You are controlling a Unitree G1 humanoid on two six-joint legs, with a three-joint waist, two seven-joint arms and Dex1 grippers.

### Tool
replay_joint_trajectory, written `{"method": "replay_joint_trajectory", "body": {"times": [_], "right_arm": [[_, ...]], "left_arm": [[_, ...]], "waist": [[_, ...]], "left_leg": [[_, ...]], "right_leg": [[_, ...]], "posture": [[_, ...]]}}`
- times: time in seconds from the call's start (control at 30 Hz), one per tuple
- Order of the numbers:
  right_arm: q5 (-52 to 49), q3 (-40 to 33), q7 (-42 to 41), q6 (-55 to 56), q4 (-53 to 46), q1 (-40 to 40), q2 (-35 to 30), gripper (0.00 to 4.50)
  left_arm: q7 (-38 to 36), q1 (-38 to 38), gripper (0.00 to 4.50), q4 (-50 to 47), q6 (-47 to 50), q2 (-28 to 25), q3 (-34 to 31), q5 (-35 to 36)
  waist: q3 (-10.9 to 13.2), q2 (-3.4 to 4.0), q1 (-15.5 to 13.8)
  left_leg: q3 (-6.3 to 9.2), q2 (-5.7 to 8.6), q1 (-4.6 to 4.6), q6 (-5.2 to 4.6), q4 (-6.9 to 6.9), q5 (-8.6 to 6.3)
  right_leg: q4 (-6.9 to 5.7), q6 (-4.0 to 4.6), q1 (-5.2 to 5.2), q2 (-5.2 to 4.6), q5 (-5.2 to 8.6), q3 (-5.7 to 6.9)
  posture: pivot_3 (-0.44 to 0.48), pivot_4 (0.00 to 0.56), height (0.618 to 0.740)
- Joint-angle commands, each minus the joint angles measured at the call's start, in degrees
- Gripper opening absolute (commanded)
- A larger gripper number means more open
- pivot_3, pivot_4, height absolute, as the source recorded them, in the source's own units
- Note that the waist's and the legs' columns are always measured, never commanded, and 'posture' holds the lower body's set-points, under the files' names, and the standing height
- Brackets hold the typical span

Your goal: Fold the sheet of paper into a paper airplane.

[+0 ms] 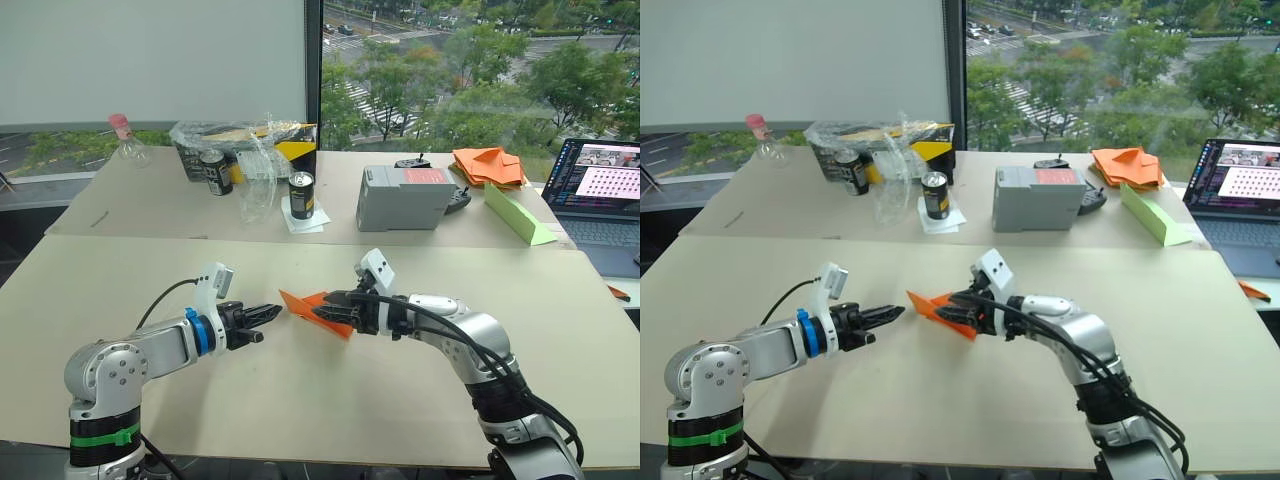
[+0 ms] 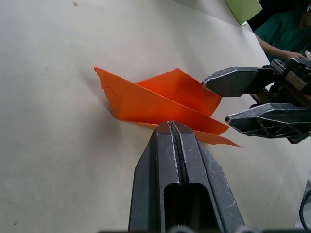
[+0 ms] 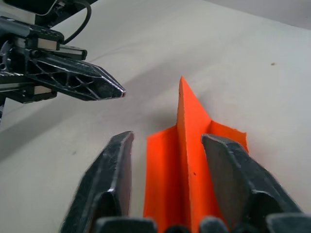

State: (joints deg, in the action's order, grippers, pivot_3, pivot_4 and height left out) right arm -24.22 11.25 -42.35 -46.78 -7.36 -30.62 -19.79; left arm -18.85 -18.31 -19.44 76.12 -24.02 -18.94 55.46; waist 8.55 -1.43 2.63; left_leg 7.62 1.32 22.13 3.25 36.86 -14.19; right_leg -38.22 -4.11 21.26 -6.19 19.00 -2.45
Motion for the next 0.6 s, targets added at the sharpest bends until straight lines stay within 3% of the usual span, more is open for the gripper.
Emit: {"method": "replay_joint_trajectory", "body": {"times": [0.03, 0.6], "right_arm": [[1.4, 0.7, 0.2, 2.2, 0.0, -0.8, 0.1, 1.44], [6.1, 3.8, -0.1, 4.7, 2.1, -1.2, 0.2, 1.44]], "left_arm": [[0.4, -0.3, 0.0, -1.8, -1.0, 0.1, -0.5, 1.5], [1.7, -0.2, 0.0, -1.7, -1.4, 0.0, -0.7, 2.5]], "waist": [[0.0, 0.0, 0.0], [0.0, 0.0, 0.0]], "left_leg": [[0.0, 0.0, 0.0, 0.0, 0.0, 0.0], [0.0, 0.0, 0.0, 0.07, 0.0, 0.04]], "right_leg": [[0.0, 0.0, 0.0, 0.0, 0.0, 0.0], [-0.02, 0.0, 0.01, 0.0, 0.0, 0.0]], "posture": [[0.0, 0.15, 0.74], [0.0, 0.15, 0.74]]}}
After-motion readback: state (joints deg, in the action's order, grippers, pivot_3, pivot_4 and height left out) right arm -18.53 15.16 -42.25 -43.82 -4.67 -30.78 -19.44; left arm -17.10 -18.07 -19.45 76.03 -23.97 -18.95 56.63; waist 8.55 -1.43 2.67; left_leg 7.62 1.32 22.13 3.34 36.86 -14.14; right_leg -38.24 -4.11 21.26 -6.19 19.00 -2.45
